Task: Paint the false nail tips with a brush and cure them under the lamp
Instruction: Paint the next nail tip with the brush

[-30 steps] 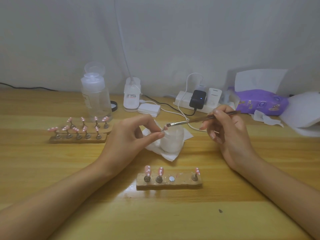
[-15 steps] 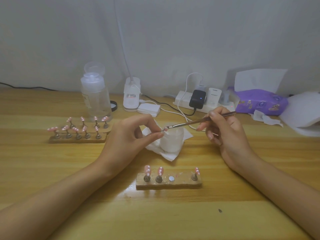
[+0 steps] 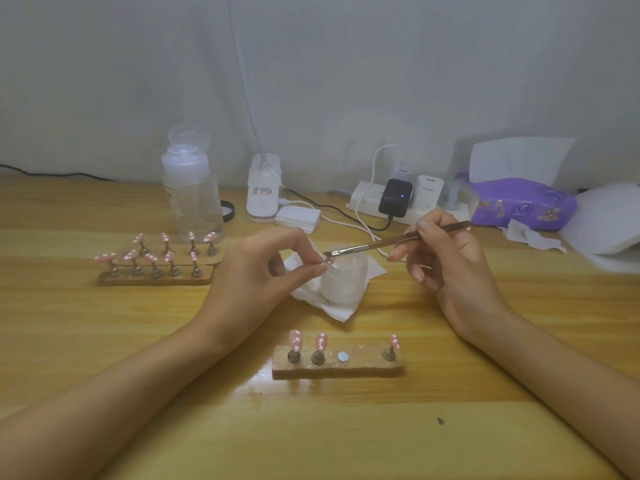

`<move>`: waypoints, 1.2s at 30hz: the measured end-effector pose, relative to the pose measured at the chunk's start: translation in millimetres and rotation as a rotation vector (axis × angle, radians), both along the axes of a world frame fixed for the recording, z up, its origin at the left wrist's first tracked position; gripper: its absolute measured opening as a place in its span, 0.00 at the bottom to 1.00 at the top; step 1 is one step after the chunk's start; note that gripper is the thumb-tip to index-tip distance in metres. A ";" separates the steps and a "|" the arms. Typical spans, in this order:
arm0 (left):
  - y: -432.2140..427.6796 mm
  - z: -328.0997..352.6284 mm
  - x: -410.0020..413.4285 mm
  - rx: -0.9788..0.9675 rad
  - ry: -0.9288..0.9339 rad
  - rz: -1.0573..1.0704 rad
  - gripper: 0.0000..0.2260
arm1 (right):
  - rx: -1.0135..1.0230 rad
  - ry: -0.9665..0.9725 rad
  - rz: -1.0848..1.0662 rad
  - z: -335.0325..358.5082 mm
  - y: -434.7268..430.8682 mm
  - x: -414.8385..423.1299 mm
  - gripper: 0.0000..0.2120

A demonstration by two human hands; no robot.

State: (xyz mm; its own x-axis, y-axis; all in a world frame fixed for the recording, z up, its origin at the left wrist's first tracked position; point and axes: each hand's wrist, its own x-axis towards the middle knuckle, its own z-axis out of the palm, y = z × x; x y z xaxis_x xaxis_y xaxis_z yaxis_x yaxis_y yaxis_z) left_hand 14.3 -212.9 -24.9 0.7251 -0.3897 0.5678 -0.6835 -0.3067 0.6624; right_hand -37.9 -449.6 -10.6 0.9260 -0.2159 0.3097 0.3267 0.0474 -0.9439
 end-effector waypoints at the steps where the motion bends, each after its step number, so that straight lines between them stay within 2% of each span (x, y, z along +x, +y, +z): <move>1: 0.1 0.0 0.2 -0.001 -0.002 0.000 0.05 | -0.011 0.017 -0.010 -0.5 0.0 0.3 0.10; 4: 0.1 -0.1 0.7 0.003 -0.001 -0.003 0.05 | 0.002 0.044 -0.061 -0.8 -1.4 1.4 0.11; 8: -0.3 -0.4 0.6 -0.005 0.005 -0.009 0.05 | 0.008 -0.012 -0.010 0.4 -0.7 0.5 0.11; 12: 0.4 -0.7 0.5 -0.003 0.007 -0.001 0.05 | -0.019 0.038 -0.057 -0.2 -0.8 0.7 0.11; 17: -0.3 0.5 -0.4 0.009 0.005 0.005 0.04 | -0.002 -0.018 -0.022 0.2 -0.6 -0.3 0.11; 22: -0.1 0.9 -0.2 0.005 0.018 -0.009 0.04 | 0.010 0.017 -0.089 -0.5 -2.0 1.1 0.12; 26: -0.3 0.8 -0.7 0.006 0.013 -0.008 0.04 | -0.003 -0.024 -0.027 -0.4 -0.9 -0.1 0.11; 31: -0.1 1.1 -0.2 -0.005 0.025 -0.019 0.04 | -0.005 0.010 -0.093 -0.7 -1.4 0.2 0.12; 36: 0.0 0.7 -0.4 -0.005 0.030 -0.015 0.04 | -0.036 -0.021 -0.041 -0.8 0.2 -0.2 0.13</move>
State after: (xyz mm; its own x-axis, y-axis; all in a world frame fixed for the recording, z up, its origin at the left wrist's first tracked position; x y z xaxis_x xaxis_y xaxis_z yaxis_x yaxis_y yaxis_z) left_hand 13.9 -212.9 -24.2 0.7360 -0.3979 0.5477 -0.6677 -0.2930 0.6844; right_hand -38.1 -449.4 -11.4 0.9100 -0.2420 0.3367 0.3470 0.0002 -0.9379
